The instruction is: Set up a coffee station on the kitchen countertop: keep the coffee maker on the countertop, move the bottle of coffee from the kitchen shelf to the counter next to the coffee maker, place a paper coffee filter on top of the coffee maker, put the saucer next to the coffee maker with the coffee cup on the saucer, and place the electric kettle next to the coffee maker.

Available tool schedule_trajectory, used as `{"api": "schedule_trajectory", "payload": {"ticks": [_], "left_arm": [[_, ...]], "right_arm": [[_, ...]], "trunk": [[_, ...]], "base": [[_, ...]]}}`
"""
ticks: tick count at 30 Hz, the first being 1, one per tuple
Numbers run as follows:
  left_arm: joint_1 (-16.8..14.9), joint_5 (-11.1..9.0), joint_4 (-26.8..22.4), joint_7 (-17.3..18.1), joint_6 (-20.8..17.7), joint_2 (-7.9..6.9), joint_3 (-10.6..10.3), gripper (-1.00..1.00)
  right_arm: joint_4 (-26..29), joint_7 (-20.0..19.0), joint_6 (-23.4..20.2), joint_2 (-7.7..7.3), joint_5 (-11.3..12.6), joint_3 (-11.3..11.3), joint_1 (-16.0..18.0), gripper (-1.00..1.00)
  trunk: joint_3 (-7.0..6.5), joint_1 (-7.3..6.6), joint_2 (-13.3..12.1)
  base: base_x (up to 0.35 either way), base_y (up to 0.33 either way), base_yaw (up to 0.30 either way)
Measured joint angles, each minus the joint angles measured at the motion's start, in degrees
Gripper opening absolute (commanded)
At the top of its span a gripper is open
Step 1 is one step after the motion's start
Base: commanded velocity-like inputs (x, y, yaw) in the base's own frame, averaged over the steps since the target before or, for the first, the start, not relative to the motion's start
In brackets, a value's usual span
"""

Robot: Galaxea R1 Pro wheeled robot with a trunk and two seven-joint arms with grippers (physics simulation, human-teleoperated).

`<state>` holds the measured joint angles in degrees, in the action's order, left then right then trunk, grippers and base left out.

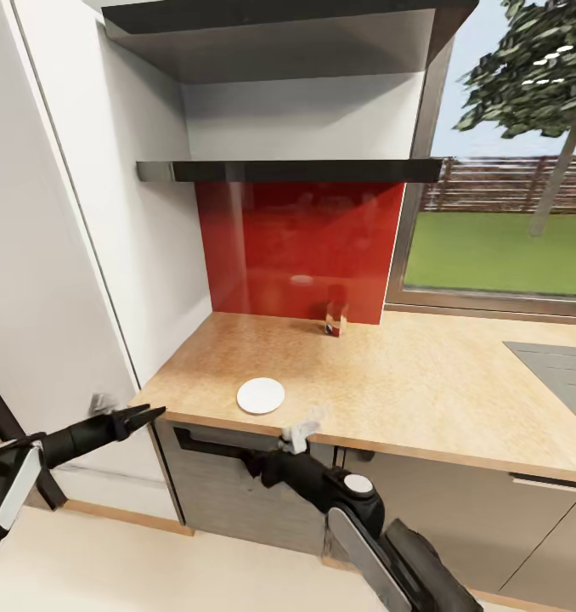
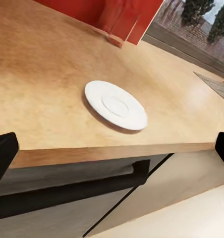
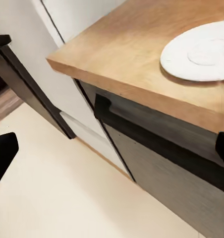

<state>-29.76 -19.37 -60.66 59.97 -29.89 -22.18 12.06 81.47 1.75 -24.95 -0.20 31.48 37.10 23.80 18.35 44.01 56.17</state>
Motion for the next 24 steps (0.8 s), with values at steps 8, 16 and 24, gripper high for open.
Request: {"api": "schedule_trajectory", "payload": {"ticks": [8,16,24], "left_arm": [[0.0,-0.1,-9.3,-8.6,-6.3,4.20,-0.1,1.00],[-0.3,-0.3,-19.0,-21.0,-17.0,12.12,-0.2,1.00],[-3.2,-0.5,-19.7,-23.8,-20.8,13.60,-0.1,1.00]], "right_arm": [[0.5,0.0,-3.5,-0.36,5.9,-9.7,5.6,1.00],[0.5,0.1,-7.1,-0.97,14.1,-15.5,8.8,1.00],[0.5,0.1,-7.3,-2.82,14.5,-16.3,9.4,1.00]], "trunk": [[0.01,0.00,0.0],[0.01,0.00,0.0],[0.01,0.00,0.0]], "base": [[0.000,0.000,0.000],[0.000,0.000,0.000],[0.000,0.000,0.000]]}}
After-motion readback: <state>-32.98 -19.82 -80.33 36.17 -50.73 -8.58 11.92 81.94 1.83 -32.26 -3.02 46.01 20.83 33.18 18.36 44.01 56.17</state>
